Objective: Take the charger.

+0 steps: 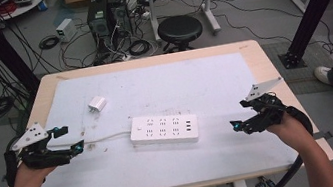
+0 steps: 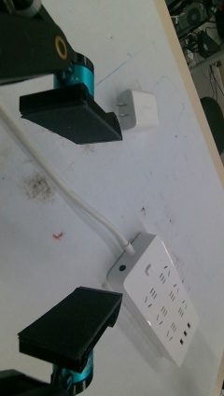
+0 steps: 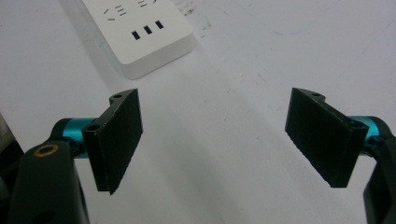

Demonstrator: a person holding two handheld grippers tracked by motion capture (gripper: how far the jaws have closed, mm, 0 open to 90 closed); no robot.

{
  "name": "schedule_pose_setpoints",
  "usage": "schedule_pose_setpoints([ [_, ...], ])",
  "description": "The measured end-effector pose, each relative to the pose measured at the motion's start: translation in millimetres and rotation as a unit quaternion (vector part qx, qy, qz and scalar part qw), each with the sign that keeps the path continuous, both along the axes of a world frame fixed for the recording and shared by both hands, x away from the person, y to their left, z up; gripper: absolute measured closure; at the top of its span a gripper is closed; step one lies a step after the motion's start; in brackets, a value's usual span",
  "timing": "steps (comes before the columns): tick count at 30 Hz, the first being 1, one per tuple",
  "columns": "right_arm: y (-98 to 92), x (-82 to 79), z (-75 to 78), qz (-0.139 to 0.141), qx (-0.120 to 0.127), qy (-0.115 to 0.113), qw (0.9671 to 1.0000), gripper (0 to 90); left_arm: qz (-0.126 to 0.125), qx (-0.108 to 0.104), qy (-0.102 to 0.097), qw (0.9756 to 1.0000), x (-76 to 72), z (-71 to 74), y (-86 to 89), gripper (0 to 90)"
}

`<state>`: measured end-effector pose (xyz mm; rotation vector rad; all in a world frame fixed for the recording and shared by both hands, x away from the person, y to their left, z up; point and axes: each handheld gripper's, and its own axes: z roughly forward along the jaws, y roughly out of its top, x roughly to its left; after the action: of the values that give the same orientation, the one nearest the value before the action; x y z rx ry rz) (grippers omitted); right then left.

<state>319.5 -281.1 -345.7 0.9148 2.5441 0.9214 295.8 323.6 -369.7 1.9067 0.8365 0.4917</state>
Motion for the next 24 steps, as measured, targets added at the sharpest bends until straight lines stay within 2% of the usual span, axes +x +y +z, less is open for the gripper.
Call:
schedule_pose_setpoints([
  [8, -1.1, -2.3, -0.4, -0.001, 0.003, -0.003, 1.0, 19.4, 0.003, 0.0, 0.0, 1.0, 1.7, 1.9, -2.6, 19.1],
  [9, 0.0, -2.1, 1.3, 0.0, 0.006, -0.008, 1.0, 19.4, 0.015, -0.011, 0.001, 0.9998, 5.1, 5.1, -2.0, 19.1],
  [11, 1.8, -1.7, 3.0, 0.0, 0.009, -0.012, 0.9999, 19.4, 0.022, -0.014, 0.001, 0.9997, 7.1, 6.7, -1.7, 19.1],
  [12, 3.0, -1.8, 4.0, 0.0, 0.01, -0.012, 0.9999, 19.4, 0.036, -0.018, 0.004, 0.9992, 12.3, 10.1, -1.7, 19.1],
  [13, 3.0, -1.8, 4.0, 0.0, 0.01, -0.012, 0.9999, 19.4, 0.036, -0.018, 0.004, 0.9992, 12.3, 10.1, -1.7, 19.1],
  [14, 4.4, -1.0, 5.8, 0.001, 0.013, -0.015, 0.9998, 19.4, 0.048, -0.023, 0.009, 0.9985, 18.8, 13.7, -2.5, 19.1],
  [16, 4.8, -0.4, 6.5, -0.001, 0.015, -0.015, 0.9998, 19.4, 0.054, -0.025, 0.011, 0.9982, 22.5, 15.8, -3.0, 19.1],
  [19, 5.2, 0.9, 8.1, -0.009, 0.019, -0.017, 0.9996, 19.4, 0.072, -0.034, 0.015, 0.9967, 34.1, 22.1, -5.1, 19.1],
  [22, 5.7, 0.3, 8.1, -0.008, 0.018, -0.015, 0.9997, 19.4, 0.083, -0.033, 0.012, 0.9959, 46.9, 27.0, -8.6, 19.1],
  [24, 5.0, 0.2, 7.8, -0.008, 0.017, -0.015, 0.9997, 19.4, 0.093, -0.035, 0.017, 0.9949, 57.0, 27.7, -11.0, 19.1],
])
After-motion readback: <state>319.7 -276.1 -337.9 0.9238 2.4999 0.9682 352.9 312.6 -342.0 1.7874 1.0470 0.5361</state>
